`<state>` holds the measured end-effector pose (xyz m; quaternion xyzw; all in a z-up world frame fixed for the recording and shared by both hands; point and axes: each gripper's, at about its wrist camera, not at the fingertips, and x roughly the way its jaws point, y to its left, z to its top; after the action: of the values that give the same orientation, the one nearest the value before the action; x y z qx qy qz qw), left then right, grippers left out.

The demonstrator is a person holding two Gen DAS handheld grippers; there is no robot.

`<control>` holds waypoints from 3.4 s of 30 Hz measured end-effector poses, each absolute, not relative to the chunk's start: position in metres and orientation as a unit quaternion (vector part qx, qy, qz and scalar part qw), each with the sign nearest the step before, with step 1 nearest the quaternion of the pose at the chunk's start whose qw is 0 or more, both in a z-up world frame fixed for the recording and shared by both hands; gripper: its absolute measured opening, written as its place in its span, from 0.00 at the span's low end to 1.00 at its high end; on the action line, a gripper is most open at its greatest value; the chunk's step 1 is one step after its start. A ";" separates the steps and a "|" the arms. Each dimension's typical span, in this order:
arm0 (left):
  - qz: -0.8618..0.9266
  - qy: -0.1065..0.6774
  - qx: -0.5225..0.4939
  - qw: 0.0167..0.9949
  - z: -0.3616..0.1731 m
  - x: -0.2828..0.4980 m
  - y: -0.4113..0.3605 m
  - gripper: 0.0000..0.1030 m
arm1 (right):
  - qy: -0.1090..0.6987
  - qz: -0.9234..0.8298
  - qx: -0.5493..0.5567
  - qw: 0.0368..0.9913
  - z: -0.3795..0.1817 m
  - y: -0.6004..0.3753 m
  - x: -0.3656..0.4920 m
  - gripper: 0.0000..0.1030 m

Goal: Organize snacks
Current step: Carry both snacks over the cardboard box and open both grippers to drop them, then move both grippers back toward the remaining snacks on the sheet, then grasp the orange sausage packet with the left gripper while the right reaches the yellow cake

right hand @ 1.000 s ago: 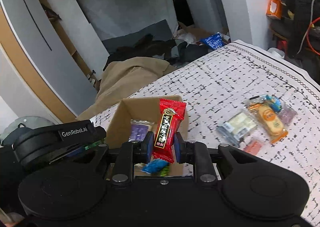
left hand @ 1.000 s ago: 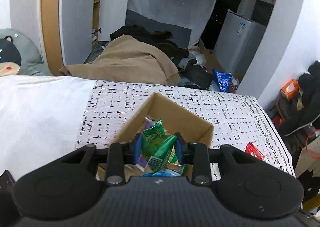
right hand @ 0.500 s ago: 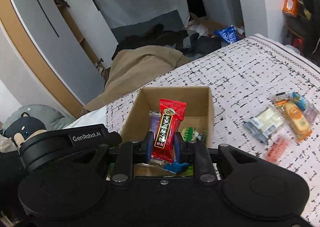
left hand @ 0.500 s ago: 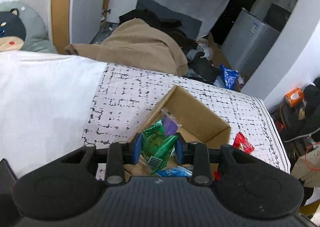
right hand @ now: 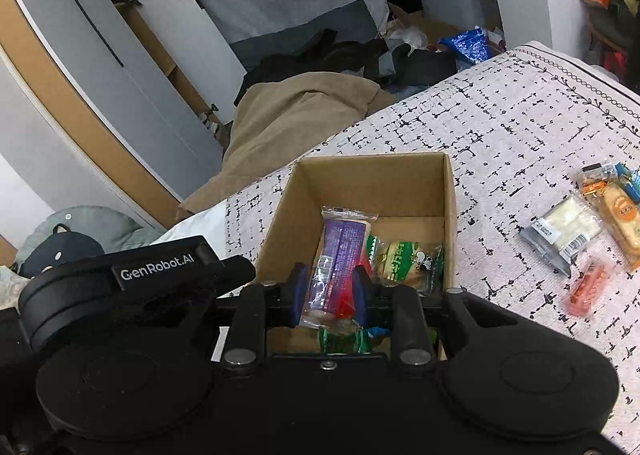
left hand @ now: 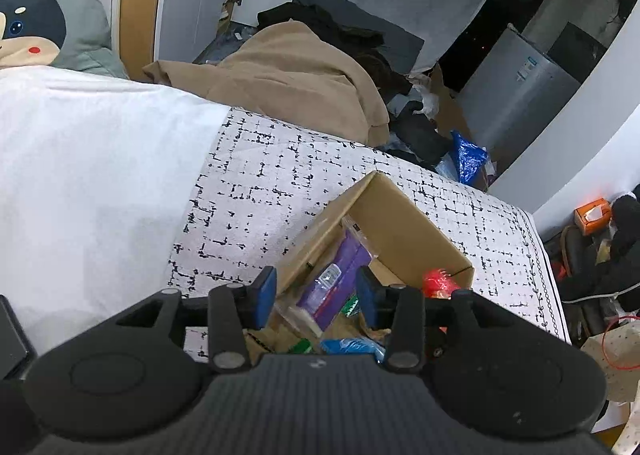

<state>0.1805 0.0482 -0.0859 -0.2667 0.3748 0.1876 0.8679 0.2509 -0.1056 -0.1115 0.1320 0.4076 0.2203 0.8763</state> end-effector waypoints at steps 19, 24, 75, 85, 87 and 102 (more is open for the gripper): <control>0.150 0.377 -0.273 0.872 -0.089 0.184 0.023 0.79 | 0.395 0.161 0.154 0.891 -0.114 -0.183 0.239 0.51; 0.144 0.376 -0.260 0.878 -0.088 0.185 0.011 0.80 | 0.390 0.142 0.164 0.895 -0.117 -0.211 0.236 0.56; -0.016 0.406 -0.053 0.912 -0.137 0.228 -0.174 0.86 | 0.387 0.103 0.216 0.891 -0.213 -0.378 0.270 0.68; -0.012 0.437 -0.019 0.899 -0.167 0.243 -0.194 0.80 | 0.387 0.109 0.242 0.883 -0.229 -0.390 0.287 0.66; -0.012 0.445 -0.012 0.896 -0.173 0.246 -0.196 0.79 | 0.383 0.111 0.247 0.883 -0.230 -0.393 0.291 0.66; -0.003 0.485 0.018 0.874 -0.212 0.267 -0.210 0.68 | 0.383 0.154 0.251 0.876 -0.243 -0.384 0.305 0.66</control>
<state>0.2669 -0.2101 -0.2119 0.0183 0.4855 -0.0035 0.8740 0.3052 -0.3838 -0.2430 0.2512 0.3828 0.1539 0.8756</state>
